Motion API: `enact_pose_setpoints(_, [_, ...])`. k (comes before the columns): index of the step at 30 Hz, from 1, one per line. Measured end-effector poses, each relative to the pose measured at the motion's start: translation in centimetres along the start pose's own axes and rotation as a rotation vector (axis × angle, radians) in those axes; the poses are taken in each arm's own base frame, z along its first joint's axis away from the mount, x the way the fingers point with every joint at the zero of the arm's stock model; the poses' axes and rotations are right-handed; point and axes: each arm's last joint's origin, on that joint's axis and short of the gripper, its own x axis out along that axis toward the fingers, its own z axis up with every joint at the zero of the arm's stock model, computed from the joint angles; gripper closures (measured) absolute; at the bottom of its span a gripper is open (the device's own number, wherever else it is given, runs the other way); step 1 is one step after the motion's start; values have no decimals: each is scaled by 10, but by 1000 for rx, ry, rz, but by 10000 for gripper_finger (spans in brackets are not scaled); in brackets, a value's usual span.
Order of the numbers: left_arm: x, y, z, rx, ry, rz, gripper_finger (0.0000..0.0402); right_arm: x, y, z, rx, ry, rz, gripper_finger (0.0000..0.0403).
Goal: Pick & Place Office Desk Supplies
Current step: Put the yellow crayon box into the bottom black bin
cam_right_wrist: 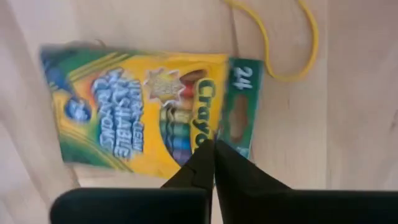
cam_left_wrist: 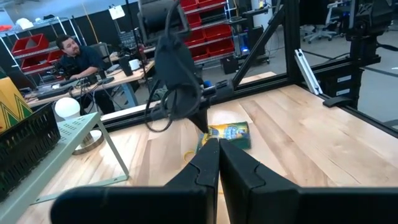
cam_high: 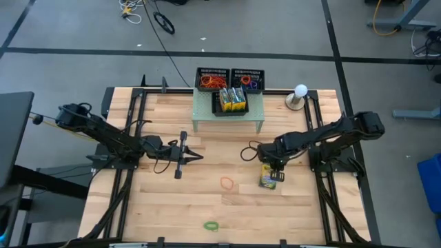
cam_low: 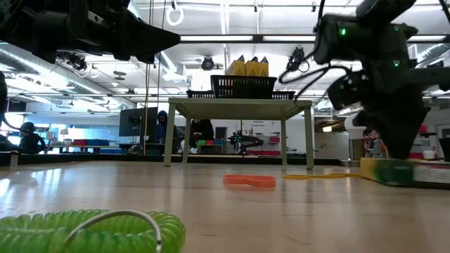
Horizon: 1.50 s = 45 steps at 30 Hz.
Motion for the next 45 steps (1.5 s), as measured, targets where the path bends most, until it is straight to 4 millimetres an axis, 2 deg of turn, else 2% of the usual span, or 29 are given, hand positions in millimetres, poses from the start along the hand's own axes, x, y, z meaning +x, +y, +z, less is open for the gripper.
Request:
enact_pose_setpoints(5, [0,0,0,-8,1,-1,383,-14,25,6,-11,-83,-68,386])
enact_pose_setpoints(10, [0,0,-1,-27,11,-3,383,-32,66,5,-52,-217,-192,398])
enact_pose_setpoints(17, [1,-2,-6,-101,49,-19,383,-48,125,-19,-76,-466,-324,400])
enact_pose_setpoints(21, [4,-5,-14,-132,89,-22,380,-39,151,-28,-105,-536,-385,401])
enact_pose_setpoints(25, [11,-11,-26,-191,115,-21,360,-16,174,-19,-157,-498,-476,401])
enact_pose_setpoints(29, [18,-23,-34,-203,86,-49,326,5,190,0,-186,-457,-602,402])
enact_pose_setpoints(32, [20,-35,-39,-218,67,-63,299,13,199,12,-195,-444,-651,401])
enact_pose_setpoints(36, [20,-47,-44,-210,63,-47,266,12,207,23,-205,-457,-651,399])
enact_pose_setpoints(45, [18,-59,-50,-258,91,11,202,7,214,27,-279,-518,-687,401])
